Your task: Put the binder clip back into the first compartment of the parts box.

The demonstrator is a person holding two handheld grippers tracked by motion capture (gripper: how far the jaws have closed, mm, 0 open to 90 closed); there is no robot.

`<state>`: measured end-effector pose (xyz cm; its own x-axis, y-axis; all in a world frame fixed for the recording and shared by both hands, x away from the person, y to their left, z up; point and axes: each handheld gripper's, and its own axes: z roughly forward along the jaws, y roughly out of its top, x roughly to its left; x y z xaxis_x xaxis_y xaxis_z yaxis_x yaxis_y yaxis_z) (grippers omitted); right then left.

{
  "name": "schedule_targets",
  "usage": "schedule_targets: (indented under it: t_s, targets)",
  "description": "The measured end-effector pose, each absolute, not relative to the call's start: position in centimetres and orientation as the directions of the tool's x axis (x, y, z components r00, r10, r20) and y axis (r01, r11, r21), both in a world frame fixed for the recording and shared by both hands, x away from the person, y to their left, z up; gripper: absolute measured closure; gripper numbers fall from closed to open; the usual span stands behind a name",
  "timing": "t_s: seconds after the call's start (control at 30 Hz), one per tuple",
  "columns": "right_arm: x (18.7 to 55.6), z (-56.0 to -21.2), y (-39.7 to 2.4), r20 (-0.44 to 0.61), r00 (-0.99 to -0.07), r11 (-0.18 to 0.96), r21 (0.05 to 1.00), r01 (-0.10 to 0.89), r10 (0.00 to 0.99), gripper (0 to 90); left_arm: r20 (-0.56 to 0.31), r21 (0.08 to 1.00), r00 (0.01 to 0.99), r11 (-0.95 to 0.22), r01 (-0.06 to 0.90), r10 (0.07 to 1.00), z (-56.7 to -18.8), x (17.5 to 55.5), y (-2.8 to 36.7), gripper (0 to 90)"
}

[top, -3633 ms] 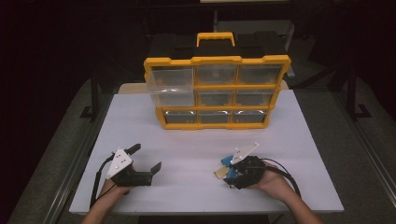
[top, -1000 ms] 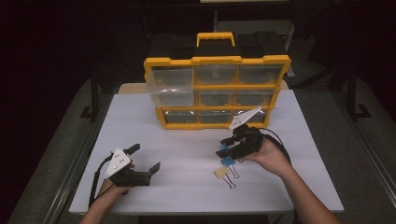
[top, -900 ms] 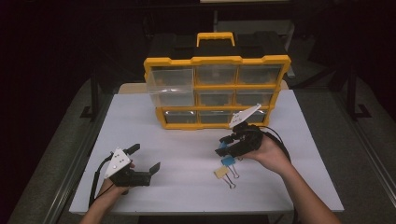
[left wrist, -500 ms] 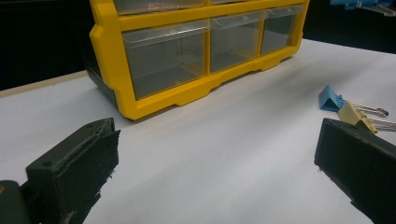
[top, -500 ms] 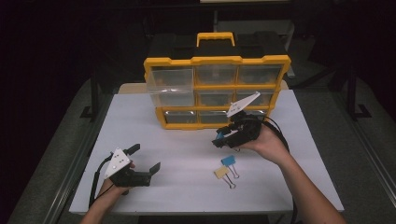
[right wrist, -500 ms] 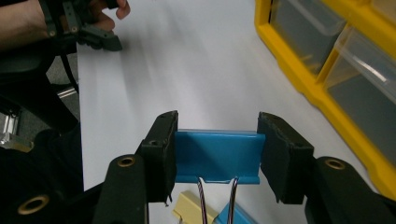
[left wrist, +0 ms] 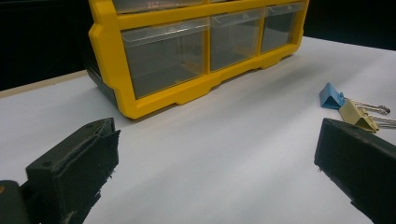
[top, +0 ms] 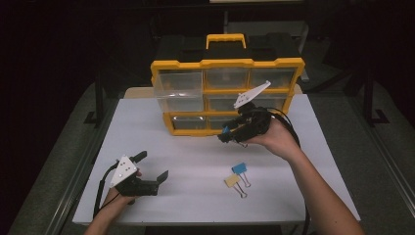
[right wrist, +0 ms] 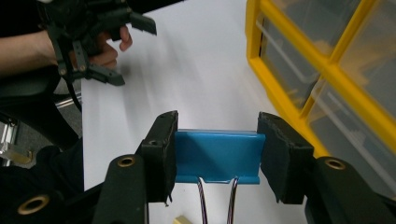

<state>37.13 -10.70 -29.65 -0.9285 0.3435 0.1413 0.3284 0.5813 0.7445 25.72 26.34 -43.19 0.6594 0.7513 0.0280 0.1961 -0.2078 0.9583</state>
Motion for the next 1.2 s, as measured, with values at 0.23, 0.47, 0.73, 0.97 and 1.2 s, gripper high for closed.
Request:
schedule_targets:
  t_s: [0.23, 0.47, 0.73, 0.97, 1.2]
  targets:
    - [37.7, -27.8, -10.5, 0.132, -0.928, 0.570, 0.756, 0.322, 0.348, 49.1, 0.038, 0.957, 0.662, -0.217, 0.191, 0.749, -43.2, 25.7, 26.4, 0.0]
    - [38.1, -25.7, -10.4, 0.117, -0.933, 0.554, 0.776, 0.301, 0.342, 49.1, 0.043, 0.959, 0.664, -0.216, 0.182, 0.747, -43.2, 25.8, 26.2, 0.0]
    - [38.5, -23.3, -10.2, 0.084, -0.937, 0.548, 0.792, 0.269, 0.338, 49.1, 0.044, 0.959, 0.664, -0.219, 0.182, 0.747, -43.2, 25.7, 26.3, 0.0]
    - [38.8, -21.3, -9.8, 0.069, -0.940, 0.546, 0.799, 0.252, 0.334, 49.1, 0.041, 0.957, 0.665, -0.221, 0.189, 0.746, -43.2, 25.7, 26.2, 0.0]
    - [39.4, -19.7, -9.6, 0.055, -0.942, 0.541, 0.807, 0.237, 0.331, 49.1, 0.039, 0.956, 0.665, -0.222, 0.193, 0.746, -43.2, 25.7, 26.2, 0.0]
